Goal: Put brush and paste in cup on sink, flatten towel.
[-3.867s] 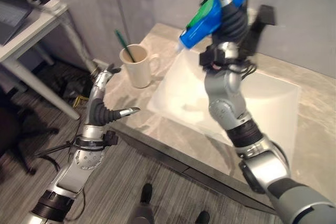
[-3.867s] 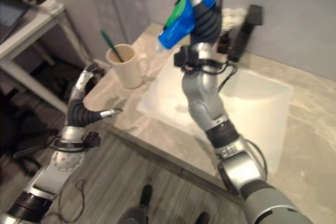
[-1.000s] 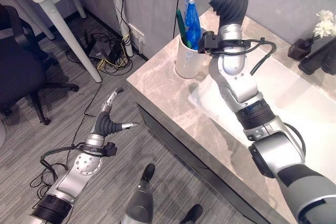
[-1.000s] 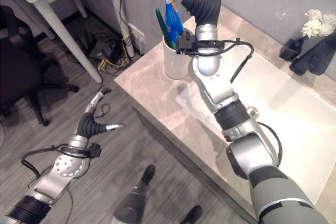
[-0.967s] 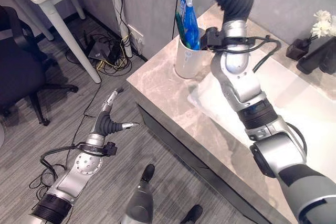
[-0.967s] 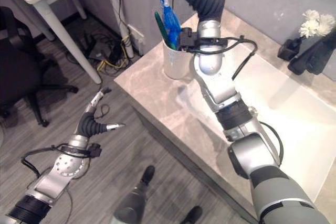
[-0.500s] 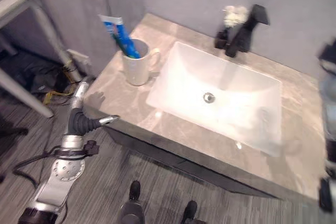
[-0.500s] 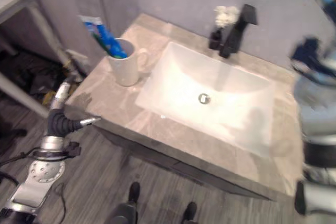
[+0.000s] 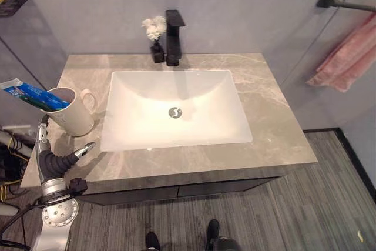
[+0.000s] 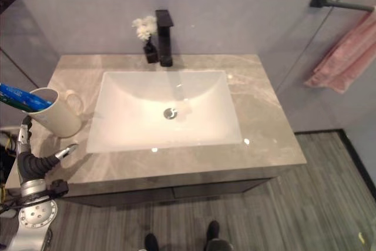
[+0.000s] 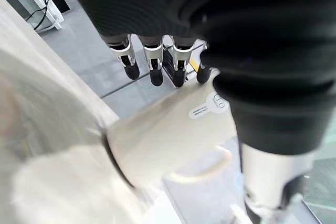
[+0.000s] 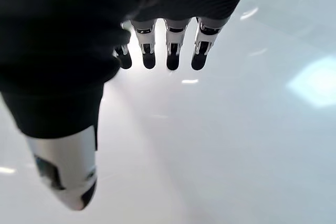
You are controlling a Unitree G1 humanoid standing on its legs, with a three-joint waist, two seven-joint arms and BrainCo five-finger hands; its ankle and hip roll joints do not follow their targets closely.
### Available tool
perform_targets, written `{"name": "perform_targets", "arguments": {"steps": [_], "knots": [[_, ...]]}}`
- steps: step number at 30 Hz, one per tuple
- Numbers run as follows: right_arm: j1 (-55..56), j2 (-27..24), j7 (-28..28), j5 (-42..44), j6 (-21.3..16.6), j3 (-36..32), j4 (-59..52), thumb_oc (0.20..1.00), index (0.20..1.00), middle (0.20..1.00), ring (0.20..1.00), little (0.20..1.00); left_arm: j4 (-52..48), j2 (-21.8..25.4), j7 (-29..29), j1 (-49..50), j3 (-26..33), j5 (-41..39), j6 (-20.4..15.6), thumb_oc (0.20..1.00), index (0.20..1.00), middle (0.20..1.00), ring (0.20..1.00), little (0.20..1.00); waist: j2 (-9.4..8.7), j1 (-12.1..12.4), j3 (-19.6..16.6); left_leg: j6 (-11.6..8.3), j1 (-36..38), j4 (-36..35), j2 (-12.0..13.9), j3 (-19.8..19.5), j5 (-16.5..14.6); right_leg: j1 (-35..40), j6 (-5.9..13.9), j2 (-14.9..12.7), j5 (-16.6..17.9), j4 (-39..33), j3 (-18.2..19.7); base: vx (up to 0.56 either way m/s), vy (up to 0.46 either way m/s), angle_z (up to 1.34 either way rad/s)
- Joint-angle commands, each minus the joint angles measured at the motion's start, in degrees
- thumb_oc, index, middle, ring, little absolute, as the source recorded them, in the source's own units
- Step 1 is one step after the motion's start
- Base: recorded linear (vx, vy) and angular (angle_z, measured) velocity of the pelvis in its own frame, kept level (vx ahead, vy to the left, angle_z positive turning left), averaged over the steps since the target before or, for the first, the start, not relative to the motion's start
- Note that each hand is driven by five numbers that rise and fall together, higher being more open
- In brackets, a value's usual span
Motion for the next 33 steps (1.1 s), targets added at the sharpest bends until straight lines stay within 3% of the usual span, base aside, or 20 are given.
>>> {"name": "perform_targets", "arguments": {"steps": [1,4,7,11,12,13,15,17,22,23,24,25,30,33], "knots": [[-3.53,0.81,1.39,10.95,-5.23,1.71,9.45,1.000,1.000,1.000,1.000,1.000,-1.46,0.81,-0.05,-1.00,-0.20,-3.06,-2.48,1.000,1.000,1.000,1.000,1.000,-0.36,0.36,1.17,3.21,0.34,1.22,-4.49,-3.68,-1.20,1.06,1.15,4.49,-3.31,2.81,3.88,0.06,-0.081,-0.12],[-5.25,1.67,8.05,19.47,-6.25,7.52,24.12,1.000,1.000,1.000,1.000,1.000,-1.90,0.28,-0.82,-1.34,-0.88,-4.67,-3.33,1.000,1.000,1.000,1.000,1.000,-0.52,1.07,4.01,1.88,-3.44,11.28,-4.46,-4.81,-4.00,2.18,0.12,3.80,-3.74,2.55,4.47,-0.02,-0.075,-0.23],[-7.79,3.20,15.67,25.35,-5.24,13.59,34.76,1.000,1.000,1.000,1.000,1.000,-2.58,-0.43,-1.84,-1.36,-1.40,-6.61,-4.17,1.000,1.000,1.000,1.000,1.000,-0.36,2.77,6.29,-0.10,-6.81,18.87,-4.55,-10.46,-4.13,2.39,-1.12,3.64,-4.43,3.34,6.14,-0.04,-0.025,-0.41],[-9.16,9.38,26.36,28.22,-0.43,21.87,48.09,1.000,1.000,1.000,1.000,1.000,-3.74,-0.55,-5.82,-2.64,-2.40,-12.36,-4.84,1.000,1.000,1.000,1.000,1.000,0.11,2.71,5.24,-1.19,-6.25,12.20,2.90,-6.97,-0.33,2.78,-0.04,0.64,-4.28,2.83,3.90,0.02,0.094,0.05],[-9.06,10.87,29.08,26.09,0.52,25.31,48.54,1.000,1.000,1.000,1.000,1.000,-3.68,-0.51,-5.92,-3.23,-2.42,-12.64,-4.90,1.000,1.000,1.000,1.000,1.000,0.44,2.88,5.12,-1.83,-6.32,9.55,4.36,-8.00,1.74,2.45,0.32,0.09,-4.37,3.13,3.93,0.04,0.236,0.41],[-9.44,13.18,32.95,20.68,1.28,32.11,48.21,1.000,1.000,1.000,1.000,1.000,-3.23,-0.64,-6.23,-4.36,-2.67,-13.18,-4.77,1.000,1.000,1.000,1.000,1.000,1.17,3.45,5.27,-2.36,-5.73,6.77,5.73,-11.57,3.16,1.85,0.72,-0.57,-5.12,4.07,4.08,0.01,0.249,0.33],[-9.37,15.03,35.28,14.42,1.71,38.41,46.94,1.000,1.000,1.000,1.000,1.000,-4.45,-2.06,-6.44,-4.18,-2.59,-13.02,-4.77,1.000,1.000,1.000,1.000,1.000,2.44,3.29,4.97,-2.75,-4.70,3.94,4.65,-12.98,3.49,2.16,1.15,-1.20,-4.40,3.76,3.81,0.02,0.233,0.11],[-9.14,15.85,36.70,12.48,1.57,40.35,46.33,1.000,1.000,1.000,1.000,1.000,-4.47,-2.97,-6.86,-3.46,-2.69,-13.10,-4.79,1.000,1.000,1.000,1.000,1.000,2.91,3.70,4.39,-2.30,-3.06,1.89,2.85,-13.82,3.07,2.31,1.42,-1.85,-3.14,3.05,4.12,0.06,0.168,0.14],[-11.16,17.60,38.87,12.20,2.15,42.40,45.58,1.000,1.000,1.000,1.000,1.000,-6.19,-2.50,-9.09,-2.21,-2.51,-15.26,-4.25,1.000,1.000,1.000,1.000,1.000,2.49,4.92,3.40,-1.33,-1.89,0.13,0.56,-13.02,1.94,2.79,2.60,-3.59,-1.23,1.60,4.07,0.04,0.153,0.07],[-12.49,17.70,39.31,11.70,2.14,43.77,44.34,1.000,1.000,1.000,1.000,1.000,-7.31,-2.08,-11.30,-1.78,-3.05,-18.03,-4.21,0.526,0.526,0.526,0.526,0.526,2.06,5.67,3.39,-0.91,-2.16,0.13,-0.23,-13.06,1.62,2.60,3.08,-4.18,-0.67,1.15,4.03,0.01,0.152,-0.01],[-12.49,17.72,39.31,11.69,2.15,43.78,44.34,1.000,1.000,1.000,1.000,1.000,-7.34,-2.06,-11.38,-1.75,-2.99,-18.11,-4.19,0.325,0.325,0.325,0.325,0.325,2.02,5.66,3.37,-0.89,-2.18,0.13,-0.26,-13.04,1.62,2.58,3.10,-4.21,-0.66,1.13,4.05,-0.01,0.107,0.01],[-13.13,17.79,39.13,11.09,2.22,44.47,43.74,1.000,1.000,1.000,1.000,1.000,-8.21,-1.31,-12.99,-1.55,-3.35,-19.88,-4.06,0.200,0.200,0.200,0.200,0.200,1.83,6.00,3.46,-0.72,-2.30,0.13,-0.57,-13.04,1.49,2.44,3.31,-4.49,-0.46,1.06,4.08,0.00,0.061,0.01],[-14.48,17.83,40.66,8.66,2.11,47.85,39.79,1.000,1.000,1.000,1.000,1.000,-11.21,3.20,-20.95,0.60,-4.23,-25.96,-2.89,0.200,0.200,0.200,0.200,0.200,1.17,7.01,3.47,-0.08,-1.98,0.13,-1.29,-12.90,1.05,2.98,3.98,-5.28,0.21,0.33,4.33,0.01,0.050,0.01],[-14.32,17.95,41.55,7.76,2.00,48.97,38.64,1.000,1.000,1.000,1.000,1.000,-12.59,4.06,-22.75,1.65,-3.63,-27.94,-2.56,0.200,0.200,0.200,0.200,0.200,0.99,7.18,3.16,-0.03,-1.90,0.13,-1.34,-12.79,0.91,3.08,4.04,-5.38,0.37,0.00,4.28,0.00,0.000,0.00]]}}
